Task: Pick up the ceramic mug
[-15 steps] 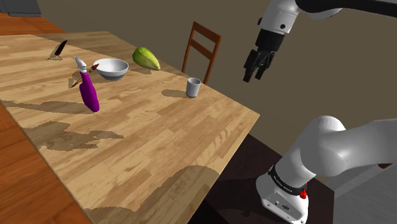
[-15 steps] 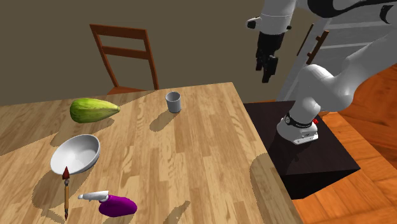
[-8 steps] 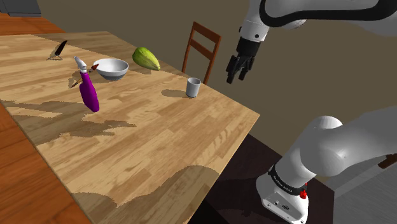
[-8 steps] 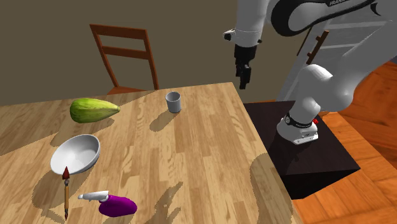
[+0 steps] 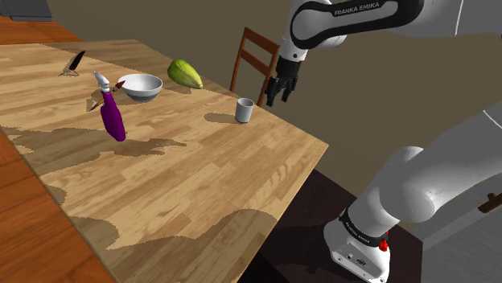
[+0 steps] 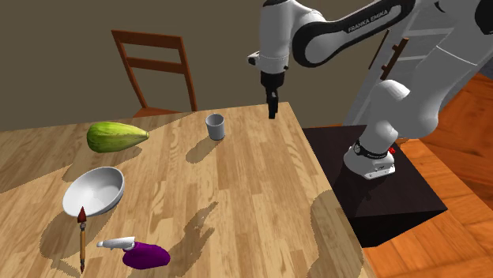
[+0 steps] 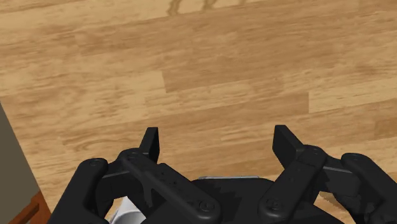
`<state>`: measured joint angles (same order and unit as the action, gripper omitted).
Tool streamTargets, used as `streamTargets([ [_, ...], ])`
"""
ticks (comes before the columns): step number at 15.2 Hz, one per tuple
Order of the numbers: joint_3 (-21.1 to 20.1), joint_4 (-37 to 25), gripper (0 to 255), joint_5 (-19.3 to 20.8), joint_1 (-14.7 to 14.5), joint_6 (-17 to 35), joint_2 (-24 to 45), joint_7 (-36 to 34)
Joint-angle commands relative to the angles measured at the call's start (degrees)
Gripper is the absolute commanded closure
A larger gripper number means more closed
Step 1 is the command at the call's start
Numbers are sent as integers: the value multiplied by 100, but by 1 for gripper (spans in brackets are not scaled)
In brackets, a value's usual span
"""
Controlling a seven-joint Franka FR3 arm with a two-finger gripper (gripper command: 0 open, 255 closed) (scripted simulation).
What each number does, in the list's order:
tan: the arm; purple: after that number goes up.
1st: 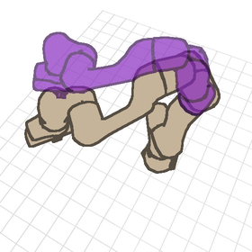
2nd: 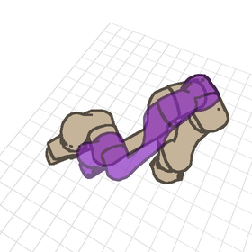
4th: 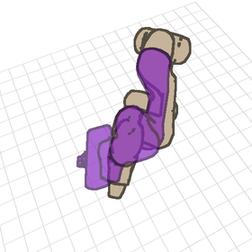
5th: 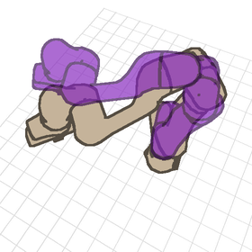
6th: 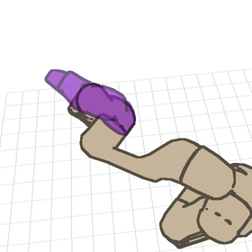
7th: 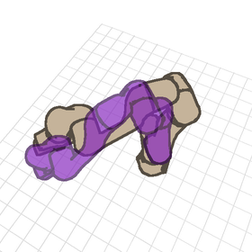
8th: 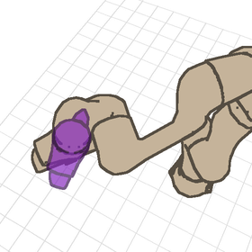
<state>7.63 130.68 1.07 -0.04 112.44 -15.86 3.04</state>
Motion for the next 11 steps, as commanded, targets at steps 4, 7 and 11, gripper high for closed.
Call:
streamTargets([
  [4, 108, -607, 0, 2, 31, 530, 1091, 238],
  [7, 152, -1072, 0, -27, 61, 748, 1748, 372],
  [11, 184, -1798, 0, -84, 123, 939, 2630, 540],
])
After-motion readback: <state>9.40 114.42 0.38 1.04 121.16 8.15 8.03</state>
